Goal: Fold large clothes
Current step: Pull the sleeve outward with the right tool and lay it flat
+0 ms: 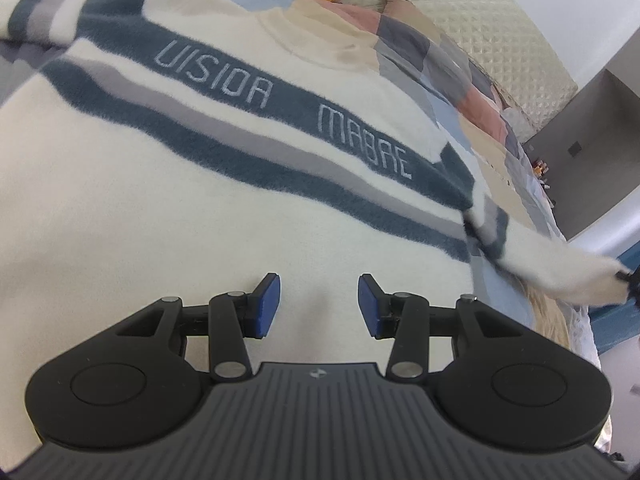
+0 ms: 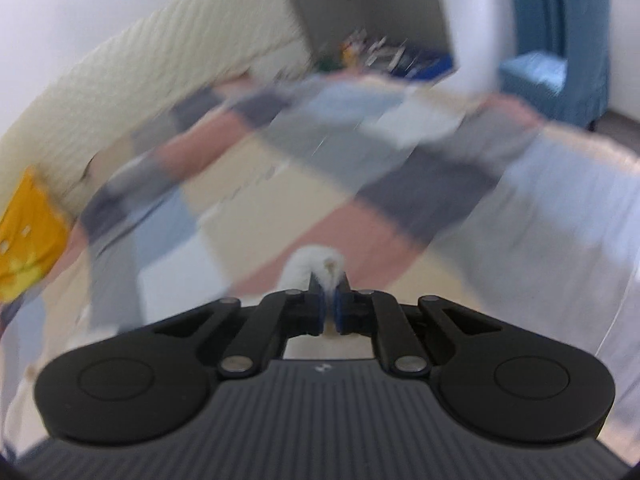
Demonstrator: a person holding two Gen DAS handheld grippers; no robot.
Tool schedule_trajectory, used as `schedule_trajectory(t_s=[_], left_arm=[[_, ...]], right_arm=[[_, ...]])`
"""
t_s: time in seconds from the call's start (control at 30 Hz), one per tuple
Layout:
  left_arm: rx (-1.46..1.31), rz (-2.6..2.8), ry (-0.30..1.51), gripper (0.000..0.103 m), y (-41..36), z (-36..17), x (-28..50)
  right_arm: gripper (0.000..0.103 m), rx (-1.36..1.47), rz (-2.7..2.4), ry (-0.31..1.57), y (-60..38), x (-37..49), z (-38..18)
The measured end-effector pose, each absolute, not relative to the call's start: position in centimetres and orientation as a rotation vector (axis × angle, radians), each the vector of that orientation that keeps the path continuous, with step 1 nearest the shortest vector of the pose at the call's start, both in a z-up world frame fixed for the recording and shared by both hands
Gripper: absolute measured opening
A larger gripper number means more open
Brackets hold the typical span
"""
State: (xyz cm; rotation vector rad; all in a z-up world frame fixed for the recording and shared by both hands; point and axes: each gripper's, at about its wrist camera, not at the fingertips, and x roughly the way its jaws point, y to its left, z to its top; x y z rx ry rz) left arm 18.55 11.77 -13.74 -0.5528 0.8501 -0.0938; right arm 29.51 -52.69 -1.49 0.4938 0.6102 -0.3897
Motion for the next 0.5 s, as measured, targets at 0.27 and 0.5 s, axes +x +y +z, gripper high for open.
schedule_trajectory(t_s=[0.27,0.5], left_arm=[[-0.519,-0.111,0.849,0.049,10.9,-14.0,19.5],[-0.440,-0.126,0.837,0.049,10.1,-14.2,19.9]], right_arm=[[0.008,0.549,-0.490,0.592,-59.6,33.4,-1.3],[0.008,0.517,-0.559,0.673,-61.6,36.0,-7.8]])
